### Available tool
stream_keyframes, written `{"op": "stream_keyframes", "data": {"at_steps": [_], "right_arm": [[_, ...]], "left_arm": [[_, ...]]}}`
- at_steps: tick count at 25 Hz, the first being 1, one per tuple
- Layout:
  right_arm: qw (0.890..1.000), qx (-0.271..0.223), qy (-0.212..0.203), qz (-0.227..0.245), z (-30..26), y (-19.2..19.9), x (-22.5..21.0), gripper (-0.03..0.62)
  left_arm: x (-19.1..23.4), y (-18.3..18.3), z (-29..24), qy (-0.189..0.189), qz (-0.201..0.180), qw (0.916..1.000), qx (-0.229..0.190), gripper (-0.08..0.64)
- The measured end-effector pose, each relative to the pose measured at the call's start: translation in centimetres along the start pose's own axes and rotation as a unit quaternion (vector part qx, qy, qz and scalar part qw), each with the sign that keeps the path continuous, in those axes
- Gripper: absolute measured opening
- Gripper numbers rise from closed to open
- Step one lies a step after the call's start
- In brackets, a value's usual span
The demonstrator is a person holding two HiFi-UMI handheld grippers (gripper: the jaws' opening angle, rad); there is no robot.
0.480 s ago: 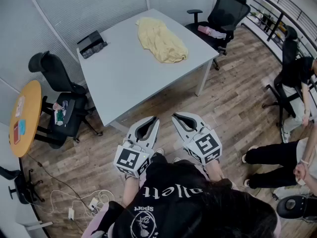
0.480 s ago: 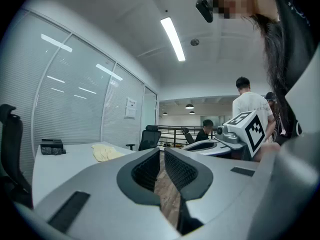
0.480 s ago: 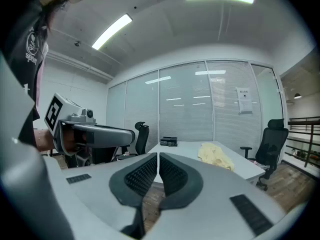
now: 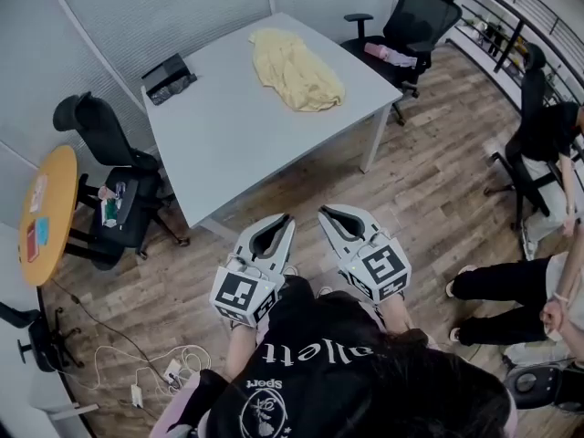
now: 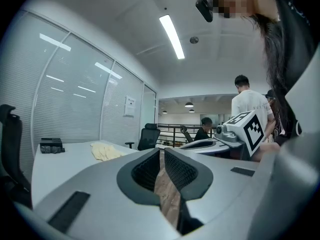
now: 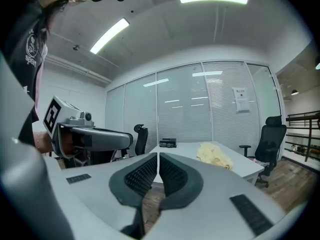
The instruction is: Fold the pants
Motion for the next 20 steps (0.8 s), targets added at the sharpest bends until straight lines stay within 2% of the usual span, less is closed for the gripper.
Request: {"op": "stream_keyframes", "data": {"at_steps": [12, 20], "right_arm": [[1.000, 0.003, 0.000, -0.027, 0.0, 1.0, -0.8, 0.031], [0.999, 0.013, 0.007, -0.041, -0.8, 1.7, -2.1, 0.031]], "left_arm": [[-0.2, 0.3, -0.6, 0.002, 0.000, 0.9998, 0.018, 0.048], [0.7, 0.7, -2.6, 0.018, 0.006, 0.9993, 0.033, 0.048]]}}
Point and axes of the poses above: the fingertips, and each gripper's own axes: z backward along the fingers, x to its left, y out of its underside, the point moved 9 cm from there along z, backward along the fingers
